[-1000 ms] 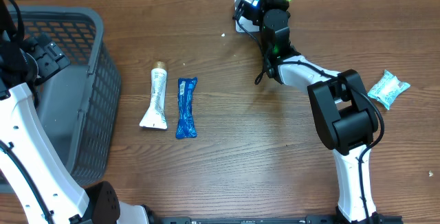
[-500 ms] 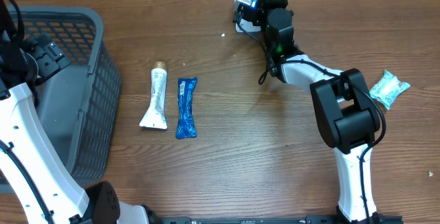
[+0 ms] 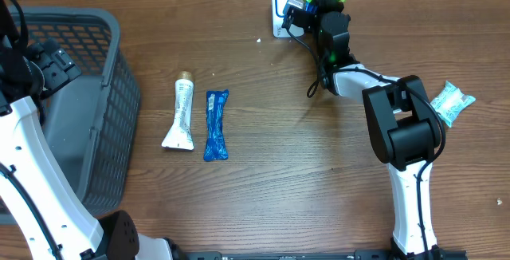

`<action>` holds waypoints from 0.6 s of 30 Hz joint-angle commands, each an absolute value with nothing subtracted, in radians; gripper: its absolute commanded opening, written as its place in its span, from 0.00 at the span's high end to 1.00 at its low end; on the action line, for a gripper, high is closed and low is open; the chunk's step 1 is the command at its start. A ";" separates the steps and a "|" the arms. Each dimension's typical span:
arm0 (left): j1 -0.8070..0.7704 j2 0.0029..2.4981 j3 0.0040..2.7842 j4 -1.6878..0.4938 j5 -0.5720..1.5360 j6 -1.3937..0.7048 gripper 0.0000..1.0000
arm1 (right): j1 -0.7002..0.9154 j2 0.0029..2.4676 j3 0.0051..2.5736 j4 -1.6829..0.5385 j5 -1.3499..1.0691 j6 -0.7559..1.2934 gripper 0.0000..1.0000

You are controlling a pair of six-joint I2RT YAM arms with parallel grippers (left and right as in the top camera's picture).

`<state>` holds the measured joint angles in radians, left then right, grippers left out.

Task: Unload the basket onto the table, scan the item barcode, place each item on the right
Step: 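Hold the snack bag barcode in front of the white scanner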

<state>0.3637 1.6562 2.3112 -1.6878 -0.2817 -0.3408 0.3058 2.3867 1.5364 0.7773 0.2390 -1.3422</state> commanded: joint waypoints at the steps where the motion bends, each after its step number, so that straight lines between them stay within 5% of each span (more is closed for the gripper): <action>1: 0.366 1.660 2.310 -1.689 -0.295 -0.337 0.00 | 0.307 2.381 1.565 0.802 0.254 -1.332 0.96; 9: 0.366 1.660 2.310 -1.689 -0.295 -0.337 0.00 | 0.307 2.381 1.573 0.808 0.307 -1.325 0.96; 18: 0.366 1.660 2.310 -1.689 -0.295 -0.337 0.00 | 0.363 2.302 1.573 0.806 0.465 -1.033 0.96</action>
<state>0.3637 1.6562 2.3112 -1.6882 -0.2817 -0.3408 0.3317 2.3875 1.5364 0.7856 0.3668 -1.1488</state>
